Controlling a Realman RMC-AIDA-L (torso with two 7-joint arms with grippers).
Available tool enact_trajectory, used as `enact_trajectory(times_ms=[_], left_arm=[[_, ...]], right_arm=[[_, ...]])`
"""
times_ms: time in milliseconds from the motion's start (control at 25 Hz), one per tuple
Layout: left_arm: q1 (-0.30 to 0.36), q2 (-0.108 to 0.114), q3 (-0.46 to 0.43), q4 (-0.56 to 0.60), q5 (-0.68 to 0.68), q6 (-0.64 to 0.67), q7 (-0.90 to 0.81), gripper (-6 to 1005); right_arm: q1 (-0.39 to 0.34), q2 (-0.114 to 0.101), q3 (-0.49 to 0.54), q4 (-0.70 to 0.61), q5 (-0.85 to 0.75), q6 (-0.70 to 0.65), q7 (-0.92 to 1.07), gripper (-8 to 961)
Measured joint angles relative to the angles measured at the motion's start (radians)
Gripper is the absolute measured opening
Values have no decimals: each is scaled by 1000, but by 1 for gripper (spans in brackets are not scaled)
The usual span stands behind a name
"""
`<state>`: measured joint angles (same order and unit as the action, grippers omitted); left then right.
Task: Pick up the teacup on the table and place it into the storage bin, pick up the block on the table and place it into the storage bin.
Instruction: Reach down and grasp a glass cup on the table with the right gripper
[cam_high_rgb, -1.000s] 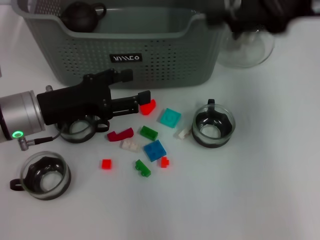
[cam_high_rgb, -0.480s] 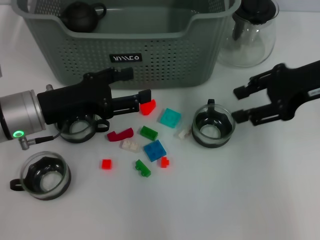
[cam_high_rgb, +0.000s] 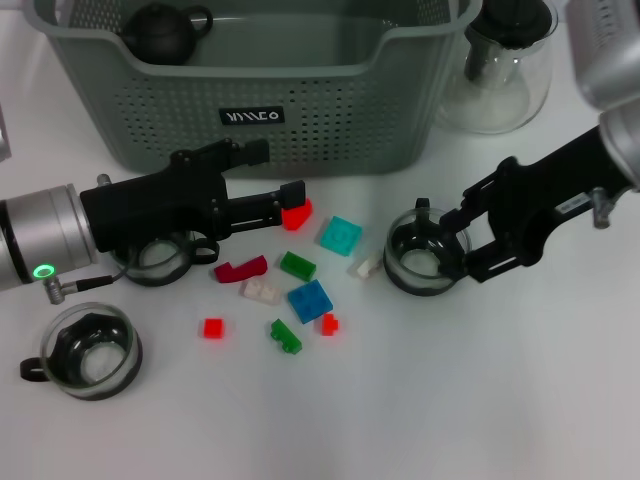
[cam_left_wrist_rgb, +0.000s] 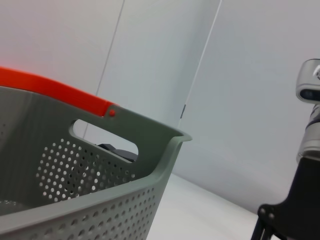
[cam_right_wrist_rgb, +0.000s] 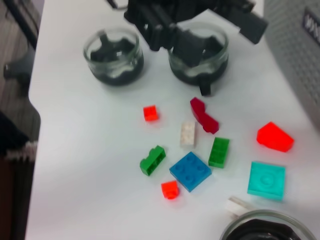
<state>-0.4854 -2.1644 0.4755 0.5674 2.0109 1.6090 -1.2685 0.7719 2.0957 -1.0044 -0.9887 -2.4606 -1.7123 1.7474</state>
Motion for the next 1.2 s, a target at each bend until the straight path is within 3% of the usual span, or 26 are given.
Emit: enact_trajectory(times_ms=[720, 1160, 1200], left_arm=[[1, 2, 0, -17, 0, -19, 2, 849], [1, 2, 0, -18, 0, -21, 14, 847], [1, 2, 0, -20, 0, -21, 14, 847]], right_arm=[[28, 9, -453, 74, 3, 273, 150, 544], [23, 9, -516, 69, -1, 297, 187, 503], [25, 9, -523, 71, -2, 298, 197, 460]])
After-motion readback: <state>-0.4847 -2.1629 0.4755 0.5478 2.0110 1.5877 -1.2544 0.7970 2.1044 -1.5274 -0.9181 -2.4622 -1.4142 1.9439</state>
